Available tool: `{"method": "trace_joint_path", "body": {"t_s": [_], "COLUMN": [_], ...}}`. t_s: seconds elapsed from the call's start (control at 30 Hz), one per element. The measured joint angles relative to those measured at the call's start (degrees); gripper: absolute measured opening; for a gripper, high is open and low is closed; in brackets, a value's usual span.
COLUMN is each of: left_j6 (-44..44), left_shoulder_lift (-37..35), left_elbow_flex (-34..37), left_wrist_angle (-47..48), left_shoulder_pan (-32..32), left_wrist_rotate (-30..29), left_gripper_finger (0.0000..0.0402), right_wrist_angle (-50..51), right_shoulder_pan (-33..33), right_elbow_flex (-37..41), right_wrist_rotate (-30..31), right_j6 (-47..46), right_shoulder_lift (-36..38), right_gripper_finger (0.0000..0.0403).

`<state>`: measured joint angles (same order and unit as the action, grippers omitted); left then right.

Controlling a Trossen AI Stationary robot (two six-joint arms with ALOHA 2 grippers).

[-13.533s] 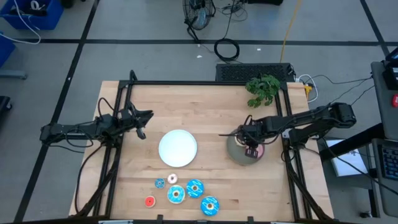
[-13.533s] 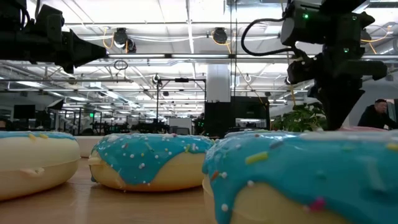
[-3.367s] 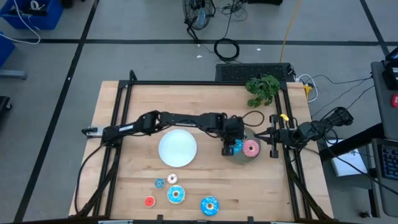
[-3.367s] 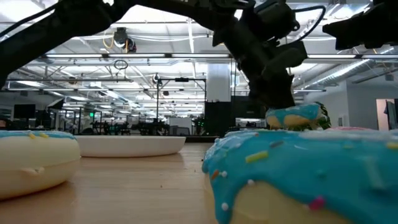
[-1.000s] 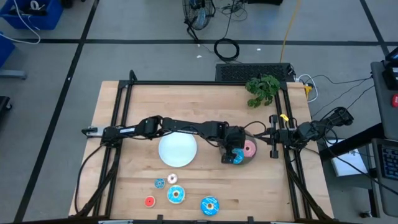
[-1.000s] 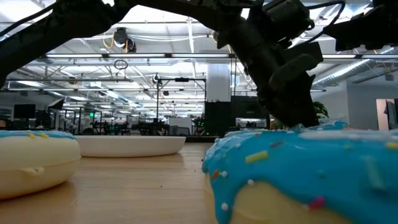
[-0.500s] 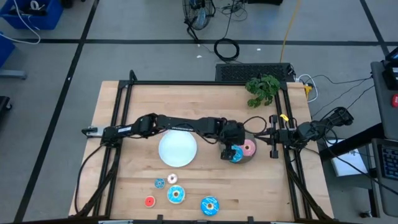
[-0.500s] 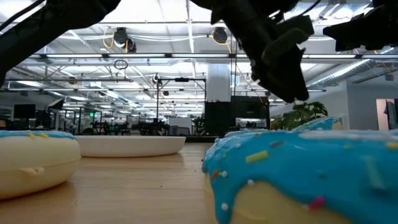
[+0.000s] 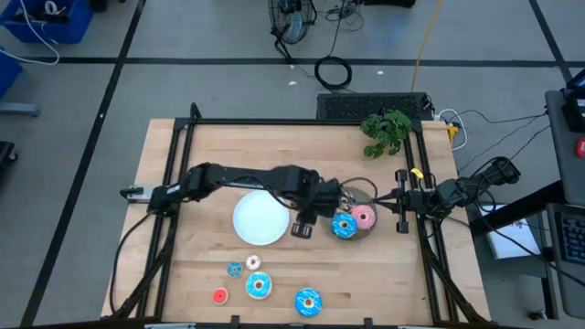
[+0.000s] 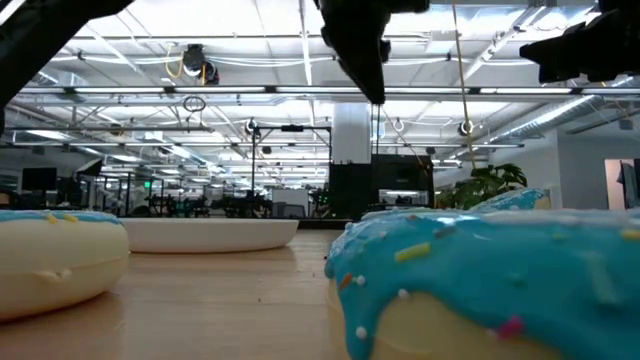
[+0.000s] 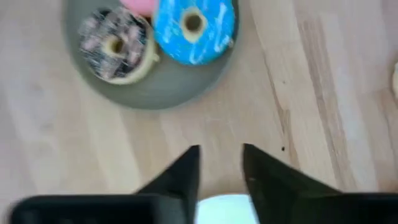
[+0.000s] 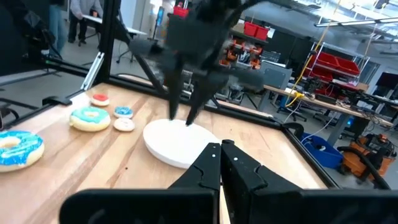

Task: Pick & Place donuts
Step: Put the large blue donut on the white plate

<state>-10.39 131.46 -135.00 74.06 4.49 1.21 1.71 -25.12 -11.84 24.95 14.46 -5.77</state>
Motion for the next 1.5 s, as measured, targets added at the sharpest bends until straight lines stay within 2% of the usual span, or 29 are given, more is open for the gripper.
{"method": "trace_joint_path", "body": {"t_s": [0.1, 0.17, 0.63, 0.87, 0.93, 1.03, 1.1, 1.3, 1.4, 1.5], "left_j6": [0.0, -0.1, -2.4, 1.3, 2.0, 1.9, 1.1, 0.0, 2.7, 6.2], "left_shoulder_lift": [-2.8, -4.7, -24.4, -33.3, -35.6, -40.4, -45.5, -61.6, -69.9, -79.3], "left_elbow_flex": [0.0, 0.0, 0.0, 0.1, 2.2, 10.4, 19.3, 52.1, 65.5, 76.4], "left_wrist_angle": [-0.3, -0.7, -1.8, 0.7, 0.7, -3.0, -8.1, -35.9, -47.7, -53.3], "left_shoulder_pan": [-1.3, -1.9, -1.7, -2.2, -1.9, -1.5, -2.2, -5.1, -4.9, -3.5], "left_wrist_rotate": [2.9, 4.4, -1.6, -5.9, -7.1, -8.3, -7.6, -1.4, -1.9, -4.7], "left_gripper_finger": [0.0037, 0.0011, 0.0004, 0.0003, 0.0005, 0.0004, 0.0003, 0.0003, 0.0005, 0.0004], "right_wrist_angle": [0.3, 0.5, 2.1, 3.0, 2.9, 3.0, 2.9, 2.9, 2.9, 2.9], "right_shoulder_pan": [0.0, 0.0, 0.0, 0.0, 0.0, 0.0, 0.0, 0.0, 0.0, 0.0], "right_elbow_flex": [0.0, 0.0, 0.1, 0.1, 0.1, 0.1, 0.1, 0.1, 0.1, 0.1], "right_wrist_rotate": [0.2, 0.2, 0.3, 0.3, 0.3, 0.2, 0.2, 0.1, 0.1, 0.1], "right_j6": [-0.3, -0.4, -1.8, -3.2, -3.2, -3.2, -3.2, -3.1, -3.1, -3.1], "right_shoulder_lift": [-0.1, -0.1, -0.6, -0.8, -0.8, -0.8, -0.8, -0.8, -0.8, -0.8], "right_gripper_finger": [0.0000, 0.0000, 0.0000, 0.0000, 0.0000, 0.0000, 0.0000, 0.0000, 0.0000, 0.0000]}}
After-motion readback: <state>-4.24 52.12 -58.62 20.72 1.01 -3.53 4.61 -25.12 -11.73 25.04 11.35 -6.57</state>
